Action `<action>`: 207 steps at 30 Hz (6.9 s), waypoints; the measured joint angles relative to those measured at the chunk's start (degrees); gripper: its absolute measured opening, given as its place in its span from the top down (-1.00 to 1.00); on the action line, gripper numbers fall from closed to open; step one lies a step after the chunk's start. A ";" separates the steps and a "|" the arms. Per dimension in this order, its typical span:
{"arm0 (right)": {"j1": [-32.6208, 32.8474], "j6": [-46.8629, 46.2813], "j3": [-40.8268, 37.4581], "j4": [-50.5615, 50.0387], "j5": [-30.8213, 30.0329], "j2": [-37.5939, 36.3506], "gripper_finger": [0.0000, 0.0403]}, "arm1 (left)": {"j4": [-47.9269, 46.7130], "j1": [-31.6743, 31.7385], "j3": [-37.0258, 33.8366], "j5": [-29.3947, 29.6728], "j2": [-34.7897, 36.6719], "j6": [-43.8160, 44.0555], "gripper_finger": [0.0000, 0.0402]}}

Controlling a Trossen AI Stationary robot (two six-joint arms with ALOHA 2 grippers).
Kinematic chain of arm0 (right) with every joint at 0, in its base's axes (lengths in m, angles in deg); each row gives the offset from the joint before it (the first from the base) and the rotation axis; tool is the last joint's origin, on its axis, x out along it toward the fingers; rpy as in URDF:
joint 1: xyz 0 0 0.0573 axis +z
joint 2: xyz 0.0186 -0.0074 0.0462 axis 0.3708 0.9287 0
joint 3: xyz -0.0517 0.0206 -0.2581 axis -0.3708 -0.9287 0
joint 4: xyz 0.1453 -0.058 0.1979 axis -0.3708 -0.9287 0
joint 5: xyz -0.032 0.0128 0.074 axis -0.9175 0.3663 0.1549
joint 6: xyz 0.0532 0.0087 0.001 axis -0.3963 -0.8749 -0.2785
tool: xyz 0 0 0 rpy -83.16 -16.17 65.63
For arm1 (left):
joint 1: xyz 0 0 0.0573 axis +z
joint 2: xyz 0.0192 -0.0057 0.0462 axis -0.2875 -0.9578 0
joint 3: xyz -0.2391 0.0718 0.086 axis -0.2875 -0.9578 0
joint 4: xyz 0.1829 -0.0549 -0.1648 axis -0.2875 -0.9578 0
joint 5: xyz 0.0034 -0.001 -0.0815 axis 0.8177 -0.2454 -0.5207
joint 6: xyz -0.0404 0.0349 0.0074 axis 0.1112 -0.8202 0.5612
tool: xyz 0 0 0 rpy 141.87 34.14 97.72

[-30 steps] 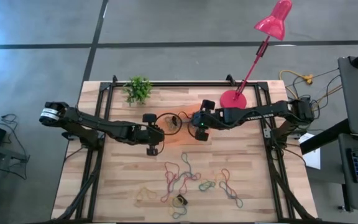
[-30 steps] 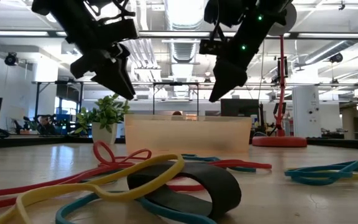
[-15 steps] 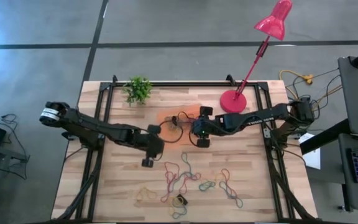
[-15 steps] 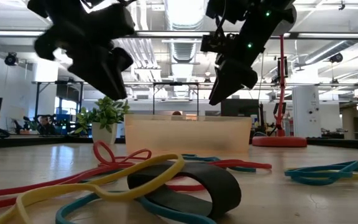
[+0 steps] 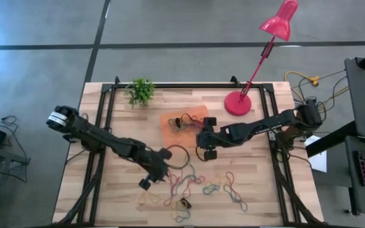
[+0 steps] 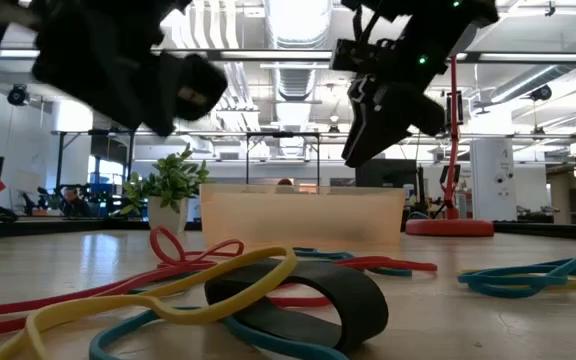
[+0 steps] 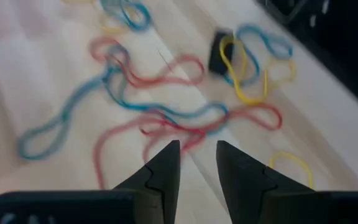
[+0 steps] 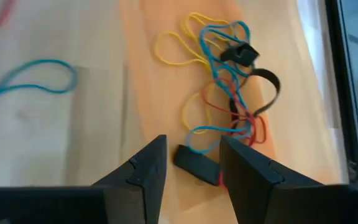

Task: Pick and place rubber bands into bin
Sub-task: Put the red rubber band into the orange bin, then put the yellow rubber band into the orange bin

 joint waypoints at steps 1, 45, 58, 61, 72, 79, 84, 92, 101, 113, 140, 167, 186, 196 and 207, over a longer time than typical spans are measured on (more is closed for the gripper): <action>0.44 -0.31 -0.06 0.02 0.00 -0.02 0.33 | 0.36 -0.42 0.00 0.14 -1.25 -0.19 0.56; 5.19 -10.38 -4.52 0.50 -0.48 -0.96 0.57 | 9.35 -3.17 2.01 15.35 -13.25 -10.23 0.79; 6.64 -10.38 -4.89 0.52 -0.46 -0.96 0.65 | 3.99 -3.45 1.97 14.78 -12.55 -9.09 0.73; 6.64 -10.38 -4.89 0.52 -0.46 -0.96 0.66 | 5.46 -3.57 1.97 13.64 -12.89 -8.98 0.73; 6.64 -10.66 -4.89 0.63 -0.46 -0.94 0.65 | 6.97 -3.87 1.84 13.48 -14.85 -9.14 0.73; 6.65 -10.79 -4.89 0.66 -0.47 -0.94 0.69 | 8.91 -3.90 1.84 13.64 -14.86 -9.26 0.73; 6.66 -11.04 -4.89 0.66 -0.46 -0.94 0.67 | 11.27 -3.85 1.84 13.95 -14.91 -9.75 0.73; 6.66 -11.43 -4.89 0.66 -0.46 -0.94 0.70 | 11.51 -3.76 1.81 14.05 -14.91 -10.27 0.73; 7.00 -12.03 -4.90 0.65 -0.46 -0.94 0.70 | 13.07 -3.76 2.35 13.73 -17.92 -10.35 0.74; 7.88 -13.00 -5.67 0.55 -0.48 -0.90 0.70 | 12.91 -3.67 2.27 19.37 -14.69 -10.90 0.99; 9.28 -14.90 -6.90 0.83 -0.48 -0.90 0.70 | 8.55 25.02 1.49 28.17 10.97 -25.20 1.00; 9.26 -14.86 -7.23 1.01 -0.50 -0.90 0.72 | 8.35 31.62 1.51 19.39 -1.74 -22.25 0.67; 9.26 -16.38 -9.54 1.97 -0.63 -0.96 0.72 | -18.53 8.99 -1.97 19.24 16.28 3.55 0.38; 9.26 -15.07 -12.32 8.08 -0.60 -0.96 0.72 | -17.48 -7.00 -4.67 17.43 14.36 26.25 0.38; 9.51 -15.29 -12.20 8.51 -0.07 -0.96 0.72 | -17.11 -10.20 -4.23 6.18 2.50 42.63 0.37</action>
